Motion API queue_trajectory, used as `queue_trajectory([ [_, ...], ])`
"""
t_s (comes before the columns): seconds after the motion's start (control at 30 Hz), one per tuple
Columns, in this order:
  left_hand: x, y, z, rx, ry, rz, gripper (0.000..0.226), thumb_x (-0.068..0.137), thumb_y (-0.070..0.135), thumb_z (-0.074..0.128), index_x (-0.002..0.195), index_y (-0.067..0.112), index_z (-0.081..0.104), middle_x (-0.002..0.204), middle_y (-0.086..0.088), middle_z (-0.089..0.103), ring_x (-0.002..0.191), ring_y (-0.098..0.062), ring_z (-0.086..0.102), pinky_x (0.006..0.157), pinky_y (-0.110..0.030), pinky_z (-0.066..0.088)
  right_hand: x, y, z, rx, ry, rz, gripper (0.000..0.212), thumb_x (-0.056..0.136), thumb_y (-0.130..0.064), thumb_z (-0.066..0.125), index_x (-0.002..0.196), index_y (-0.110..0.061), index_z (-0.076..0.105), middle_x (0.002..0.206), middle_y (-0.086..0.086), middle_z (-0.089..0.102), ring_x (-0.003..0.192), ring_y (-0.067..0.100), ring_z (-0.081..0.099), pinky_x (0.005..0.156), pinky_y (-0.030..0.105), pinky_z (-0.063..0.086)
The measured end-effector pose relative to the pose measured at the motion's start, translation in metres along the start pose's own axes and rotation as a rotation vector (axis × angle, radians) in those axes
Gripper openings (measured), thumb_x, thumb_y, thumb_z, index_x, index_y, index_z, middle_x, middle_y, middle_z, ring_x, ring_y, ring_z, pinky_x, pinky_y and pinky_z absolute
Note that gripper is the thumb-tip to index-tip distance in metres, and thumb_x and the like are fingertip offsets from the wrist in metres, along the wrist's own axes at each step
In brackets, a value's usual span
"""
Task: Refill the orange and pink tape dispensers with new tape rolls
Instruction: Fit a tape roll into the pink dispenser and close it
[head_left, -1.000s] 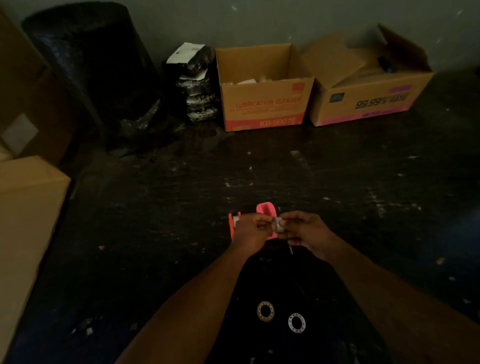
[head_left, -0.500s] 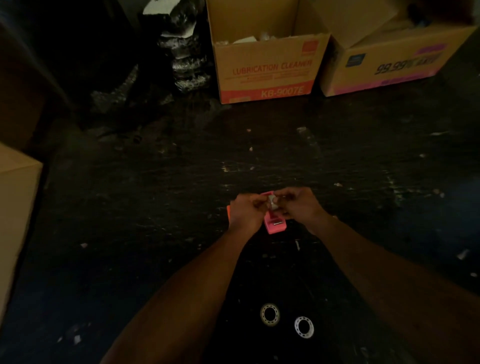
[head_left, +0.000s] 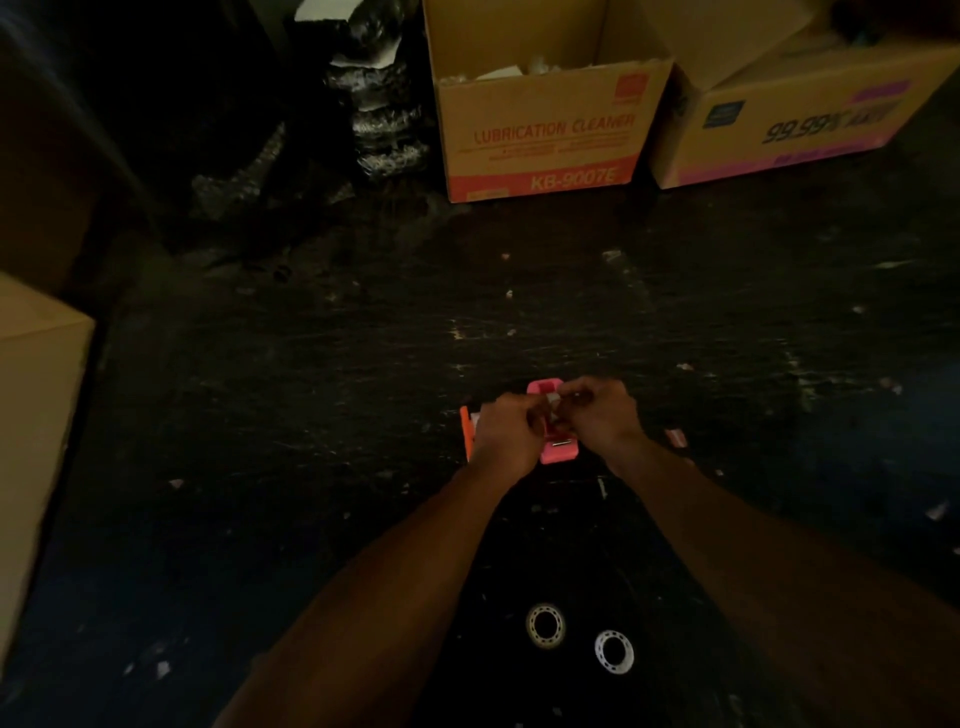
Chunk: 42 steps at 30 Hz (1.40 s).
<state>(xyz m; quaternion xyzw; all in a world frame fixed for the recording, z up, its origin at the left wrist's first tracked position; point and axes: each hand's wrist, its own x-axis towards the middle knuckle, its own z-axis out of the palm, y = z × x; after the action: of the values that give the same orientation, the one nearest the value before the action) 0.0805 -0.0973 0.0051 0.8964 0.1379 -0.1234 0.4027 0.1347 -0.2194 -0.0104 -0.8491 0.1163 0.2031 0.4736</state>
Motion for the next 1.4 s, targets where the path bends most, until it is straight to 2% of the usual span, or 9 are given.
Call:
queue_trajectory([
  [0.1, 0.001, 0.002, -0.002, -0.034, 0.031, 0.032, 0.043, 0.096, 0.008, 0.052, 0.134, 0.026, 0.063, 0.122, -0.007, 0.072, 0.112, -0.022, 0.067, 0.097, -0.033, 0.051, 0.0, 0.0, -0.001, 0.004, -0.008, 0.002, 0.019, 0.083, -0.014, 0.073, 0.102, -0.016, 0.075, 0.089, 0.0, 0.072, 0.074, 0.013, 0.068, 0.071, 0.024, 0.056],
  [0.23, 0.008, -0.004, -0.002, 0.104, -0.007, 0.094, 0.031, 0.096, 0.013, 0.054, 0.12, 0.022, 0.072, 0.108, -0.011, 0.065, 0.097, -0.025, 0.067, 0.084, -0.034, 0.053, -0.002, 0.004, -0.007, 0.039, -0.059, -0.035, 0.012, 0.078, -0.018, 0.077, 0.079, -0.029, 0.074, 0.083, 0.001, 0.077, 0.077, 0.018, 0.075, 0.08, 0.041, 0.062],
  [0.37, 0.012, -0.008, 0.001, 0.169, -0.045, 0.082, 0.032, 0.097, 0.016, 0.055, 0.125, 0.024, 0.067, 0.112, -0.009, 0.06, 0.095, -0.02, 0.062, 0.084, -0.031, 0.051, -0.011, 0.013, -0.02, -0.182, -0.103, -0.237, 0.013, 0.084, -0.013, 0.07, 0.092, -0.024, 0.071, 0.092, -0.006, 0.072, 0.088, 0.009, 0.068, 0.082, 0.027, 0.055],
  [0.5, 0.015, -0.009, 0.004, 0.211, -0.05, 0.074, 0.034, 0.095, 0.016, 0.061, 0.128, 0.023, 0.065, 0.123, -0.009, 0.058, 0.102, -0.019, 0.061, 0.089, -0.032, 0.052, -0.013, 0.025, -0.021, -0.476, -0.073, -0.483, 0.022, 0.083, -0.02, 0.071, 0.104, -0.022, 0.072, 0.105, -0.001, 0.068, 0.096, 0.015, 0.064, 0.085, 0.029, 0.05],
  [0.8, 0.013, -0.008, 0.002, 0.241, -0.052, 0.12, 0.048, 0.096, 0.009, 0.055, 0.143, 0.021, 0.054, 0.126, -0.015, 0.058, 0.111, -0.027, 0.062, 0.098, -0.039, 0.051, -0.006, 0.027, -0.018, -0.679, -0.018, -0.745, 0.019, 0.08, -0.019, 0.071, 0.099, -0.018, 0.074, 0.101, 0.006, 0.069, 0.093, 0.028, 0.066, 0.075, 0.038, 0.054],
  [0.97, 0.015, -0.007, 0.003, 0.24, -0.007, 0.121, 0.046, 0.098, 0.01, 0.048, 0.141, 0.026, 0.057, 0.12, -0.016, 0.064, 0.107, -0.03, 0.065, 0.096, -0.043, 0.053, -0.007, 0.03, -0.017, -0.717, 0.004, -0.765, 0.014, 0.087, -0.023, 0.063, 0.097, -0.019, 0.071, 0.105, 0.005, 0.066, 0.102, 0.027, 0.058, 0.077, 0.039, 0.052],
  [1.13, 0.013, -0.009, 0.005, 0.245, 0.019, 0.114, 0.046, 0.099, 0.011, 0.048, 0.14, 0.028, 0.057, 0.121, -0.013, 0.064, 0.105, -0.028, 0.065, 0.093, -0.039, 0.053, -0.022, 0.038, -0.02, -0.709, 0.045, -0.795, 0.015, 0.09, -0.024, 0.058, 0.098, -0.019, 0.07, 0.106, 0.004, 0.061, 0.102, 0.026, 0.054, 0.074, 0.04, 0.053],
  [1.27, 0.012, -0.009, 0.006, 0.268, -0.005, 0.095, 0.041, 0.101, 0.014, 0.047, 0.139, 0.025, 0.057, 0.123, -0.011, 0.061, 0.104, -0.023, 0.063, 0.087, -0.032, 0.051, -0.032, 0.052, -0.022, -0.651, 0.039, -0.776, 0.019, 0.086, -0.017, 0.061, 0.102, -0.02, 0.072, 0.108, 0.005, 0.064, 0.103, 0.027, 0.057, 0.082, 0.042, 0.053],
  [1.4, 0.012, -0.008, 0.005, 0.29, -0.043, 0.087, 0.049, 0.1, 0.011, 0.047, 0.145, 0.03, 0.049, 0.128, -0.012, 0.058, 0.109, -0.027, 0.062, 0.093, -0.04, 0.053, -0.038, 0.059, -0.021, -0.652, 0.014, -0.732, 0.019, 0.087, -0.02, 0.061, 0.102, -0.022, 0.072, 0.111, 0.004, 0.064, 0.107, 0.025, 0.056, 0.083, 0.041, 0.053],
])
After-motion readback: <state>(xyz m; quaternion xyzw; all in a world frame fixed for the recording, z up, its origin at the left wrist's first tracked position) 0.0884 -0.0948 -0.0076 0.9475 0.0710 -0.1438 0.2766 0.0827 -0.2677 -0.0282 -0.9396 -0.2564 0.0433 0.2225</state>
